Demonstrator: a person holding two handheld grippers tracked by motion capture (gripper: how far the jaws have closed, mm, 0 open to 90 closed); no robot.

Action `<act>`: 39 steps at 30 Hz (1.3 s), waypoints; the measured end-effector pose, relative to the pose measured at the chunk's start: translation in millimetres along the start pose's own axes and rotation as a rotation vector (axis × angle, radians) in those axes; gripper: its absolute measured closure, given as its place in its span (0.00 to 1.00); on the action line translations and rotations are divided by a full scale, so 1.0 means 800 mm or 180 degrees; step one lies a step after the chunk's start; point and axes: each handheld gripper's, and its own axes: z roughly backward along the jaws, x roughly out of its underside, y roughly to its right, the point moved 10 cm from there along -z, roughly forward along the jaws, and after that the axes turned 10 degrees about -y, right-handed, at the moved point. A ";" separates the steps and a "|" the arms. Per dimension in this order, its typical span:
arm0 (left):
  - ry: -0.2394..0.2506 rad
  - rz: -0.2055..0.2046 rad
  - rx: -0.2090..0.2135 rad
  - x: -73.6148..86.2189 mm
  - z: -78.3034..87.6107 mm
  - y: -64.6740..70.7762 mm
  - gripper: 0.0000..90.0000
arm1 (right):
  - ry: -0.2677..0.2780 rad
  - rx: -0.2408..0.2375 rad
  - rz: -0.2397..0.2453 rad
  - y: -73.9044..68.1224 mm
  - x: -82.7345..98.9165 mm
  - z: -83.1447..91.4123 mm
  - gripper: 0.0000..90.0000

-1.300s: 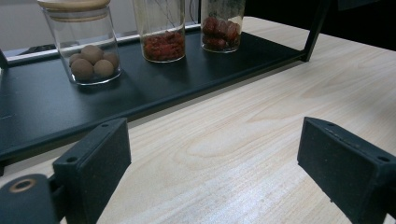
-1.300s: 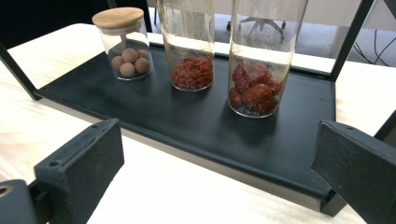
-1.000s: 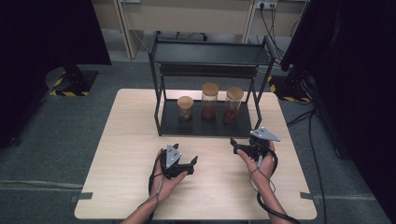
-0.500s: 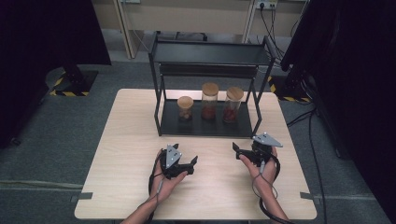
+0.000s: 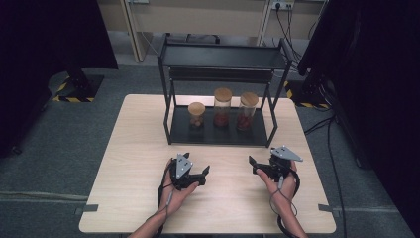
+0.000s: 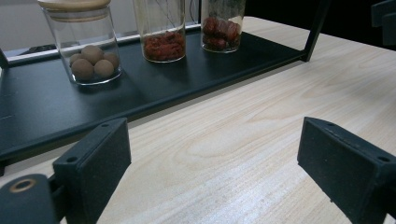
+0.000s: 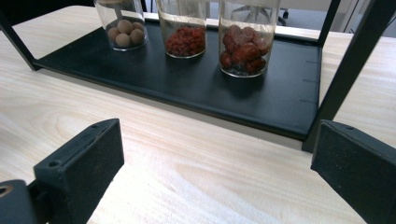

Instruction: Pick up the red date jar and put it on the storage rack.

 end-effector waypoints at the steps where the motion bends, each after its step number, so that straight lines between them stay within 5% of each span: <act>1: 0.0000 0.0000 0.0000 0.000 0.000 0.000 0.10 | 0.0000 0.0000 0.0000 0.000 0.000 0.000 0.03; 39: 0.0007 0.0005 -0.0003 0.000 0.000 0.000 0.10 | -0.0065 0.0108 -0.0128 0.022 0.048 0.016 0.03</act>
